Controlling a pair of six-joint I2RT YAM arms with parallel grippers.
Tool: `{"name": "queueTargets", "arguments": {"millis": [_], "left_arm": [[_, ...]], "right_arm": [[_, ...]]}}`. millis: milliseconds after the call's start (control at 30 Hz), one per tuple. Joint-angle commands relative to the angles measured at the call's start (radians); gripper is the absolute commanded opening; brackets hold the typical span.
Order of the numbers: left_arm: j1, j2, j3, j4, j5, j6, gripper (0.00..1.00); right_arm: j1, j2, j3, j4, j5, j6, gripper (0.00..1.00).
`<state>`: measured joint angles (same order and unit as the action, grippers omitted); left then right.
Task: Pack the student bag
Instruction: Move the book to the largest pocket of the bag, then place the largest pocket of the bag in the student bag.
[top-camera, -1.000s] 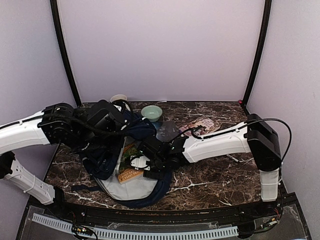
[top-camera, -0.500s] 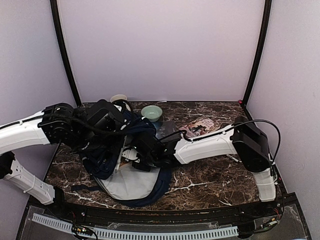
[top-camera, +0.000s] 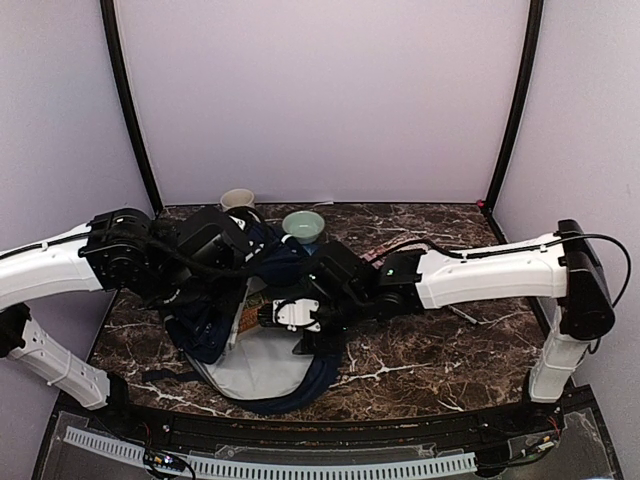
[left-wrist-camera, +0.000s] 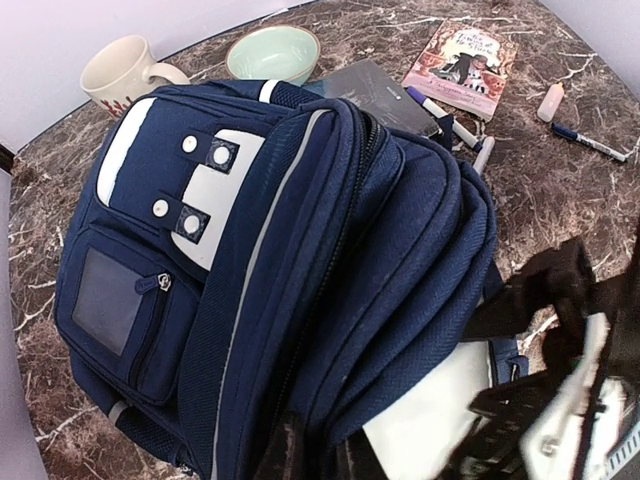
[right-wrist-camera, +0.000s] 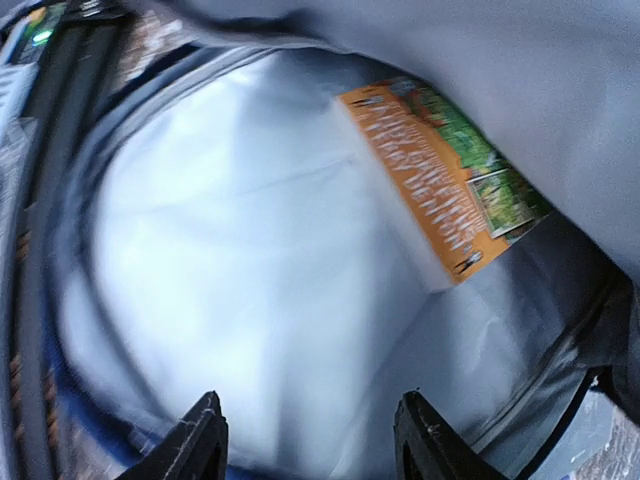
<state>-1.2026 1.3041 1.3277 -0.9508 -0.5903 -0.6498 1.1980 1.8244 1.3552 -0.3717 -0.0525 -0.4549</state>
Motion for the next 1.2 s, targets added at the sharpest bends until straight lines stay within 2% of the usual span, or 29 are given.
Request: {"name": "queueTargets", "arguments": {"millis": [0, 167, 300, 400, 600, 700, 1000, 1167], "left_arm": [[0.02, 0.0, -0.005, -0.085, -0.023, 0.035, 0.01], [0.021, 0.02, -0.053, -0.095, 0.059, 0.065, 0.0], [0.021, 0.039, -0.137, 0.0, 0.183, 0.11, 0.02], [0.021, 0.079, -0.181, 0.056, 0.241, 0.125, 0.02], [0.02, 0.178, -0.264, 0.122, 0.318, 0.152, 0.04], [0.019, 0.214, -0.278, 0.14, 0.343, 0.155, 0.04], [0.015, 0.211, -0.294, 0.204, 0.373, 0.147, 0.06], [0.011, 0.213, -0.293, 0.208, 0.376, 0.136, 0.11]], "right_arm": [[0.004, -0.104, -0.076, -0.202, -0.187, -0.053, 0.57], [-0.076, -0.199, -0.174, -0.315, -0.287, -0.061, 0.55], [-0.222, -0.223, -0.162, -0.368, -0.396, -0.032, 0.54], [-0.366, -0.264, -0.139, -0.342, -0.433, 0.029, 0.53], [-0.594, -0.239, -0.125, -0.142, -0.291, 0.235, 0.53], [-0.66, -0.158, -0.098, -0.085, -0.185, 0.288, 0.53], [-0.706, 0.105, 0.021, -0.031, 0.028, 0.277, 0.58], [-0.706, 0.208, 0.112, -0.045, 0.104, 0.256, 0.62]]}}
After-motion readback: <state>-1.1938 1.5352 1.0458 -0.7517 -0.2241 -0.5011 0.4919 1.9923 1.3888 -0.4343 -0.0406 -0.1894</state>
